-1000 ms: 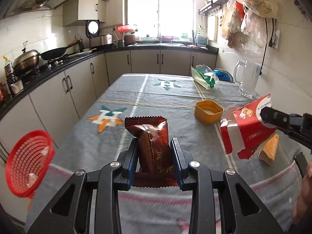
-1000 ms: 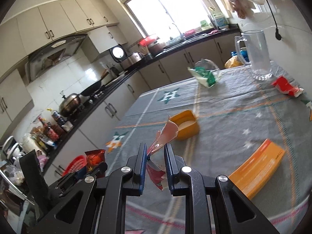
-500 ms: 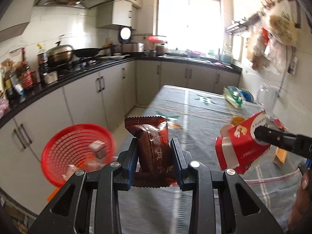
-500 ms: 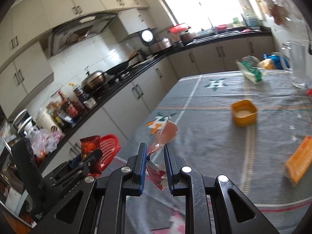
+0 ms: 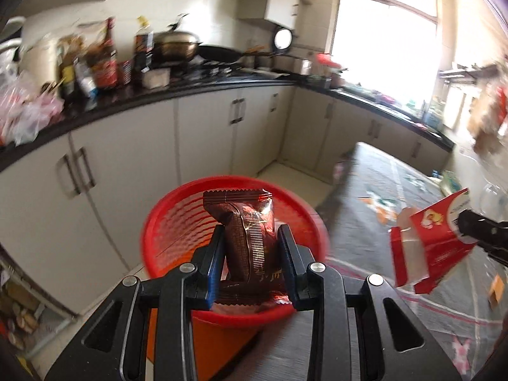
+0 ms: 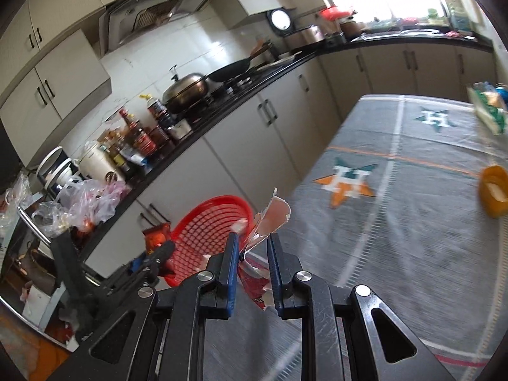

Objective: Collect trash
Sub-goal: 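Carry the brown wrapper and red-and-white carton over the red basket, then open both grippers over the red basket to drop wrapper and carton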

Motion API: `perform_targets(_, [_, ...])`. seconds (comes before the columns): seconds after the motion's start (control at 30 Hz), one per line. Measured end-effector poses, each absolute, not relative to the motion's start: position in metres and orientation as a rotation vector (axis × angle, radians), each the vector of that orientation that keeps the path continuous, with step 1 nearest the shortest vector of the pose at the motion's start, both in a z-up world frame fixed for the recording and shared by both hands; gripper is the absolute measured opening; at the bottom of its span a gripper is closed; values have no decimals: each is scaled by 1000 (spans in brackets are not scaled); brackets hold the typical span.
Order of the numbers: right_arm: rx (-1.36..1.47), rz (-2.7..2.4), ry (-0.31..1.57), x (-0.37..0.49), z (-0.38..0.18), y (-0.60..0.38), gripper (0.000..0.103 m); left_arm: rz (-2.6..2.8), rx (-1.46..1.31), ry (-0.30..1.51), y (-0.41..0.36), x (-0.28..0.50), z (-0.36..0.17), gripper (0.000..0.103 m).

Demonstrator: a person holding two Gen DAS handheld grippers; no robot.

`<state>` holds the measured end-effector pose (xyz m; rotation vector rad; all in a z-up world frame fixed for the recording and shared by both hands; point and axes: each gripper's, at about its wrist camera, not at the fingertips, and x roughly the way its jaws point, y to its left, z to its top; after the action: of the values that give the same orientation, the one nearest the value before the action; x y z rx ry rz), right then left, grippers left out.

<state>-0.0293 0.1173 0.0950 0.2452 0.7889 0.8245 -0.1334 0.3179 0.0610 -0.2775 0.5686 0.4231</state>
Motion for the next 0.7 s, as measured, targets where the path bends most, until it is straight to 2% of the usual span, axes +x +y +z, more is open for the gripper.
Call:
perform_targets(0.33, [232, 876, 862, -4, 78, 206, 21, 442, -330, 633, 370, -117, 33, 32])
perform_targets(0.43, [219, 865, 880, 4, 67, 225, 23, 432, -330, 636, 369, -113, 32, 34])
perform_targets(0.47, [219, 859, 884, 6, 64, 228, 24, 431, -328, 636, 369, -112, 32, 38])
perform_targets(0.5, [218, 858, 896, 9, 60, 232, 27, 431, -327, 634, 370, -111, 32, 43])
perform_targets(0.57, [219, 863, 909, 12, 56, 236, 34, 428, -319, 625, 368, -112, 34, 45])
perform_targets(0.63, [214, 858, 897, 11, 57, 235, 47, 430, -317, 615, 367, -113, 36, 48])
perform_targets(0.7, [215, 854, 882, 11, 61, 230, 47, 429, -319, 613, 364, -115, 38, 49])
